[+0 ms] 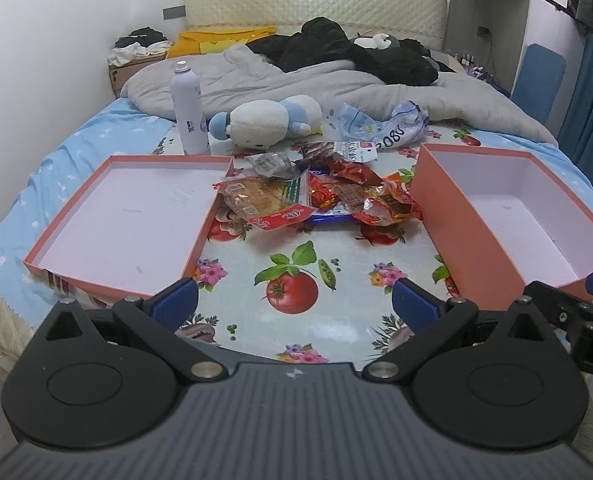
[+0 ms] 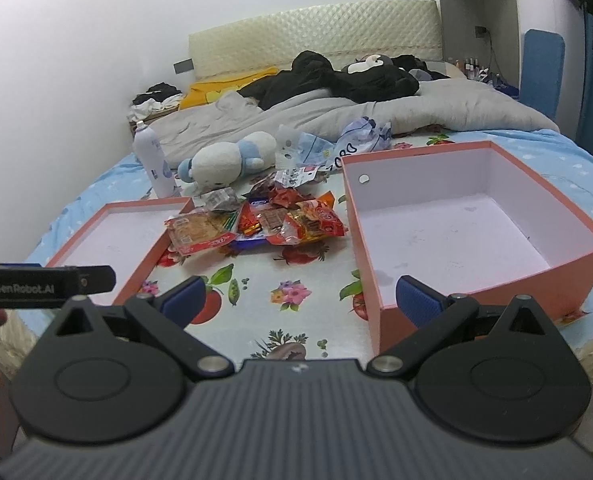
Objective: Organize snacks
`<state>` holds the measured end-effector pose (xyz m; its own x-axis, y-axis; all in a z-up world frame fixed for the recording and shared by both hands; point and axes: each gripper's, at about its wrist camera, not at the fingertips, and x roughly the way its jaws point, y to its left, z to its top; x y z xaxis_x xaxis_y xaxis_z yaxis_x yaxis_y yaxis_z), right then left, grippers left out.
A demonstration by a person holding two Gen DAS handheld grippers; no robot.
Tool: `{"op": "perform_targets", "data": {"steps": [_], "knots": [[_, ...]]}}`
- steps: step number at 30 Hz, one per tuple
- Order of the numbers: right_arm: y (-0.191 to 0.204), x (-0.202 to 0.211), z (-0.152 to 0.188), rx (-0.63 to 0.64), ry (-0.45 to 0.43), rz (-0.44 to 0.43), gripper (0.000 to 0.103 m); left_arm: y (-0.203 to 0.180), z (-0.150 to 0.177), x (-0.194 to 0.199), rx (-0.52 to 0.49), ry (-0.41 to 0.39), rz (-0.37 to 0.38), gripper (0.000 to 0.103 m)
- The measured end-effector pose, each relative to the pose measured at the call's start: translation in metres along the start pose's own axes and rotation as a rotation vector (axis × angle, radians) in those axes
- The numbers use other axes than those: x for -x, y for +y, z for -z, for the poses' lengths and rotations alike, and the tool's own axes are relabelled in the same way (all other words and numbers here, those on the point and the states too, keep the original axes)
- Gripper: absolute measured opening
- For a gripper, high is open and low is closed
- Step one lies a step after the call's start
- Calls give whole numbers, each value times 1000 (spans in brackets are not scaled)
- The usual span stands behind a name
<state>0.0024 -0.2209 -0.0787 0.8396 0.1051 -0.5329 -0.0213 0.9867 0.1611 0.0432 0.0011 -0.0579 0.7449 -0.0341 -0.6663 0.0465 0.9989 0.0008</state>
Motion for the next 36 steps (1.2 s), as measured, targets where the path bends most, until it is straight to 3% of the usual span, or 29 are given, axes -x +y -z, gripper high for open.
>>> {"op": "perform_targets", "data": {"steps": [8, 15, 22, 36], "knots": [[3, -11, -1, 13, -4, 0, 103, 13, -3, -23, 25, 13, 4, 103], [12, -32, -2, 36, 0, -34, 89, 23, -8, -45, 57, 22, 31, 103], [30, -57, -10, 102, -33, -59, 81, 37, -20, -72, 95, 16, 25, 103], [57, -118, -17, 220, -47, -72, 82, 58, -44, -137, 184, 40, 50, 103]]}}
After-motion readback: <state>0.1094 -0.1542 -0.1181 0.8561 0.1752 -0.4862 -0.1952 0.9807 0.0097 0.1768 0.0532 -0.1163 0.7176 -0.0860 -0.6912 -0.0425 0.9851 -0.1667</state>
